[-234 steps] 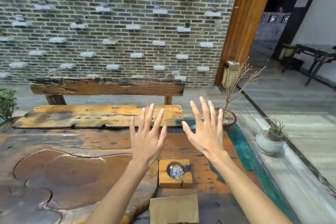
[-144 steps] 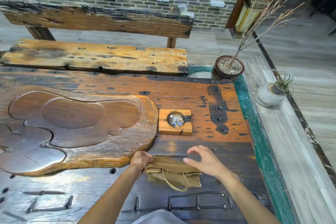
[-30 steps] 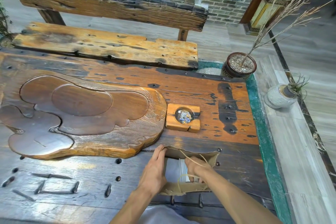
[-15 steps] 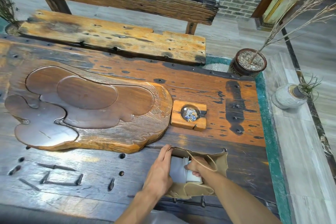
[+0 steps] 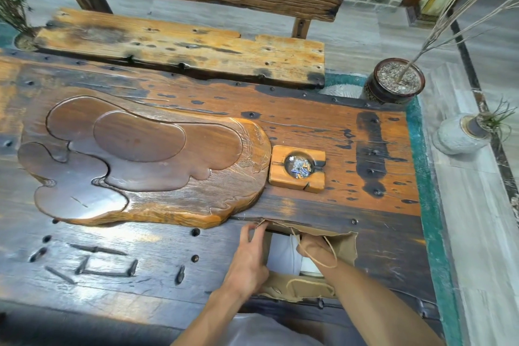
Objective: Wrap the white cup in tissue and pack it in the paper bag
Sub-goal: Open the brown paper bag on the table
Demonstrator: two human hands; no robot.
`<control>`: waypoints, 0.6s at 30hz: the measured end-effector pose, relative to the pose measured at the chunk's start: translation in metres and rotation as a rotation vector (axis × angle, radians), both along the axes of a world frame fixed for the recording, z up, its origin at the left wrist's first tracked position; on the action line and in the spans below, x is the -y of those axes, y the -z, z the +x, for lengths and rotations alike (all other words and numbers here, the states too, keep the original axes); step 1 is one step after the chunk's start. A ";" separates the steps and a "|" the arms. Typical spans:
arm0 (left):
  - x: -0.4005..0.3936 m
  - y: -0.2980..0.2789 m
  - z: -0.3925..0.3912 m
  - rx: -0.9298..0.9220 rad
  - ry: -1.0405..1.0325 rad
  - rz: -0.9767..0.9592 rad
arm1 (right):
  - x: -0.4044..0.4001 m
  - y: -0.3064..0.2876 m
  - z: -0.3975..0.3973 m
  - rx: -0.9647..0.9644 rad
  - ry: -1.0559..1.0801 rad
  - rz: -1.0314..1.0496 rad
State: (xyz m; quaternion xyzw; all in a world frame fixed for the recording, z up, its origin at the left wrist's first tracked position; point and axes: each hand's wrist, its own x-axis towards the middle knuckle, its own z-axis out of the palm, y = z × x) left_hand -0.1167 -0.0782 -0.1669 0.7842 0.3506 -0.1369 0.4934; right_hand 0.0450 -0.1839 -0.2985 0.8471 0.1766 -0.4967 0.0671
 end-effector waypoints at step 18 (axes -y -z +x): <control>0.001 0.009 0.001 0.033 0.005 -0.064 | 0.035 -0.097 0.010 -0.346 0.702 0.404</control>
